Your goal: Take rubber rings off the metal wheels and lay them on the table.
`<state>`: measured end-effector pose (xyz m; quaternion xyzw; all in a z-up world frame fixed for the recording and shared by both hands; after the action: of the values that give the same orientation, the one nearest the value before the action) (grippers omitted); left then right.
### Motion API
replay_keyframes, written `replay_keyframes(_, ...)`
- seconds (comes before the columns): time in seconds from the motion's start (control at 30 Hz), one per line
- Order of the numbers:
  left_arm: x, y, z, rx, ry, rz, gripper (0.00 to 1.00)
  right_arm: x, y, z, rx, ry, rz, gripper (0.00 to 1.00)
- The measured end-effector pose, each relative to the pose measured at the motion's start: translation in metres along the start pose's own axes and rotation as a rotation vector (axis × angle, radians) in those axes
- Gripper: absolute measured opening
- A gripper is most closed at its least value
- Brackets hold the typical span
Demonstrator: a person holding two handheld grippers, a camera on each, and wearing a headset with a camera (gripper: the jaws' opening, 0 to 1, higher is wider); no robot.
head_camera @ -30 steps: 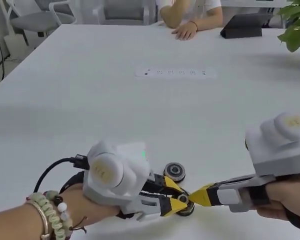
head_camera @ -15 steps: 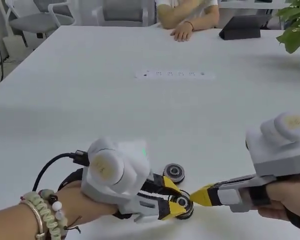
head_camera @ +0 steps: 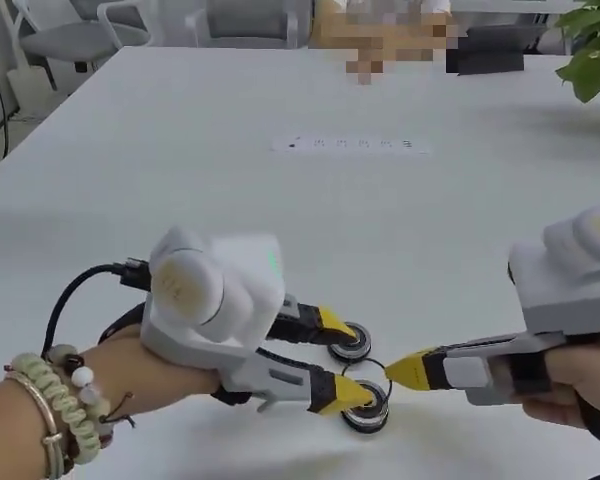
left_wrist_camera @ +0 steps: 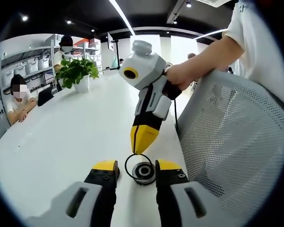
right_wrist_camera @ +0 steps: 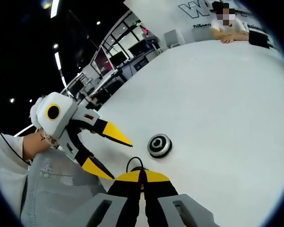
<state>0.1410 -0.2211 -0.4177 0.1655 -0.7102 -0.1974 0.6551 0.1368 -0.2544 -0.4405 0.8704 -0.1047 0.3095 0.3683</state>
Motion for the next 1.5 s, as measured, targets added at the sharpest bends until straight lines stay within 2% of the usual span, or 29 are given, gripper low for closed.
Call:
replay_keyframes(0.33,0.012,0.014,-0.009,0.022,0.011,0.032,0.36,0.013,0.011,0.0,-0.016,-0.009,0.065,0.0)
replay_keyframes(0.5,0.021,0.026,-0.014,0.038,0.017,0.05,0.43,0.019,0.015,0.001,-0.017,-0.029,0.099,0.0)
replay_keyframes(0.63,0.033,0.037,-0.02,0.058,0.011,0.062,0.46,0.023,0.021,0.003,-0.028,-0.029,0.12,0.0)
replay_keyframes(0.73,0.043,0.046,-0.022,0.065,0.014,0.068,0.53,0.027,0.025,0.004,-0.027,-0.038,0.144,0.0)
replay_keyframes(0.93,0.051,0.066,-0.024,0.098,-0.004,0.078,0.59,0.032,0.031,0.004,-0.044,-0.017,0.169,0.0)
replay_keyframes(1.27,0.039,0.102,-0.025,0.169,0.007,0.061,0.7,0.039,0.037,0.005,-0.039,-0.034,0.209,0.0)
replay_keyframes(1.5,0.025,0.128,-0.019,0.204,0.046,0.065,0.77,0.042,0.04,0.005,-0.037,-0.041,0.229,0.0)
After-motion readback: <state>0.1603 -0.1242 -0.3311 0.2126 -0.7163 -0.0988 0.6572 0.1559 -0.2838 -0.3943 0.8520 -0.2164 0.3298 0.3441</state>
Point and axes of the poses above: the centre of the closed fingertips' face, and the gripper's own axes: y roughly backward along the fingers, z roughly to its right, x roughly out of its top, the point moved 1 cm from there along y, roughly backward along the fingers
